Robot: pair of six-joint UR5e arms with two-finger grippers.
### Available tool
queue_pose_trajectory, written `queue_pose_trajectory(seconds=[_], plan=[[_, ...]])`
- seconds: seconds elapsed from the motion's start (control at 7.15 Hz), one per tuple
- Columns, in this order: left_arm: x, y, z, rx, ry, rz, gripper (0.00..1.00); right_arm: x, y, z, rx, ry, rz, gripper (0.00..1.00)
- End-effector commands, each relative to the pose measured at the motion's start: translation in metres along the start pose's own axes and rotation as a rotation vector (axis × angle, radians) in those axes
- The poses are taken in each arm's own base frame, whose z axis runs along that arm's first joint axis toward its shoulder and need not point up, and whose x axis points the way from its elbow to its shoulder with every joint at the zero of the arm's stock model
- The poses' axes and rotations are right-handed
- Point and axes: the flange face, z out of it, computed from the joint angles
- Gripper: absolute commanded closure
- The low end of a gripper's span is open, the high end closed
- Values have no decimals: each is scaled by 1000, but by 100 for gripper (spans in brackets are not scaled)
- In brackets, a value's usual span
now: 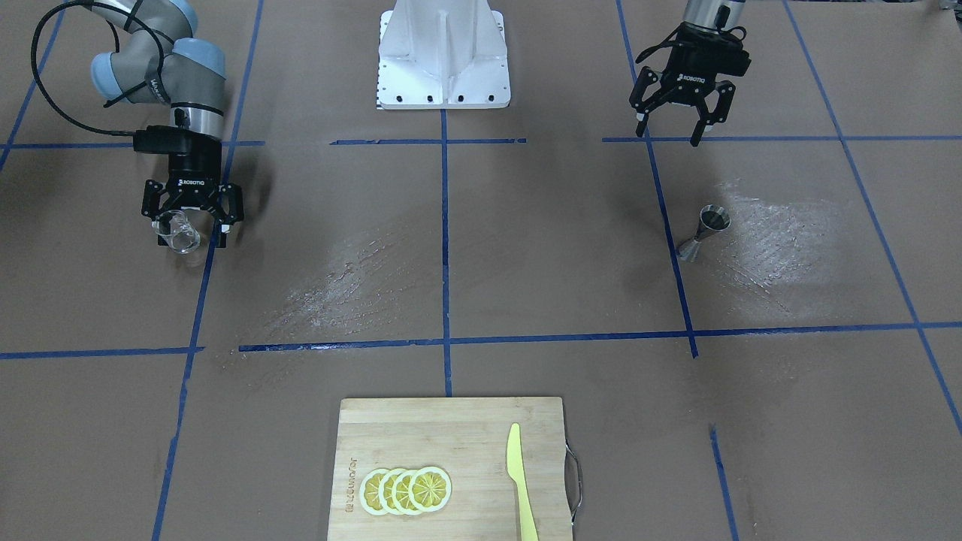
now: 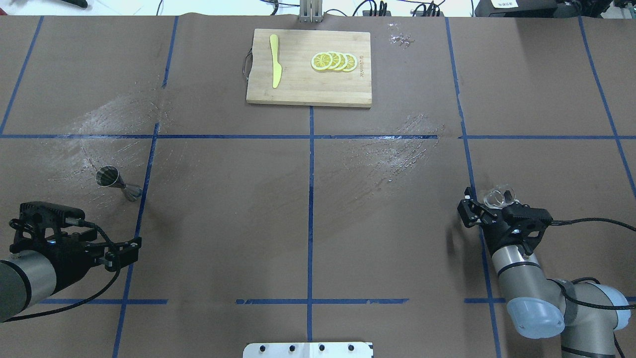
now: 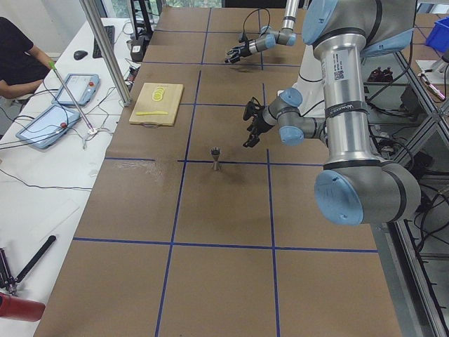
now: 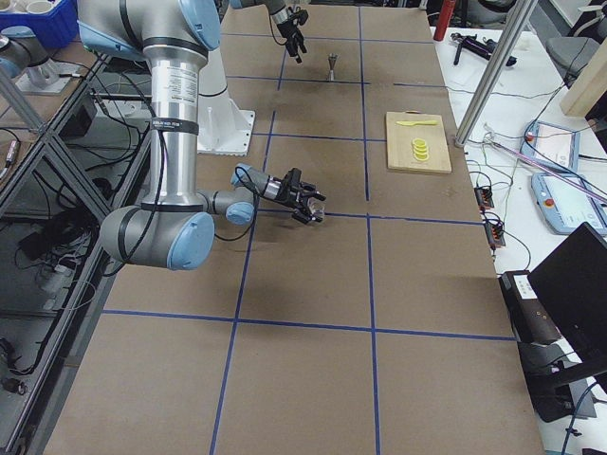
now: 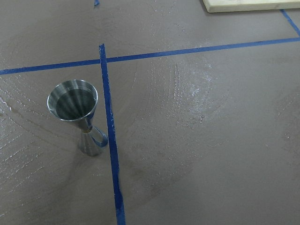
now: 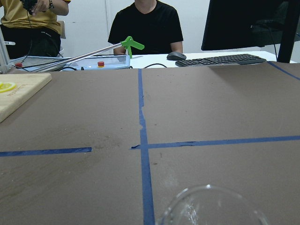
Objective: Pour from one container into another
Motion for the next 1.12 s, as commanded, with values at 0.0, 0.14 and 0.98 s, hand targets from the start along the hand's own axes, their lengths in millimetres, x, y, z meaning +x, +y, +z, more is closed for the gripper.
queue_pose_trajectory(seconds=[0.0, 0.14, 0.98], plan=[[1, -1, 0, 1, 3, -1, 0, 1, 1, 0, 0, 1, -2, 1], [1, 0, 0, 0, 1, 0, 0, 1, 1, 0, 0, 1, -3, 0], [9, -4, -3, -17, 31, -12, 0, 10, 0, -16, -18, -17, -30, 0]])
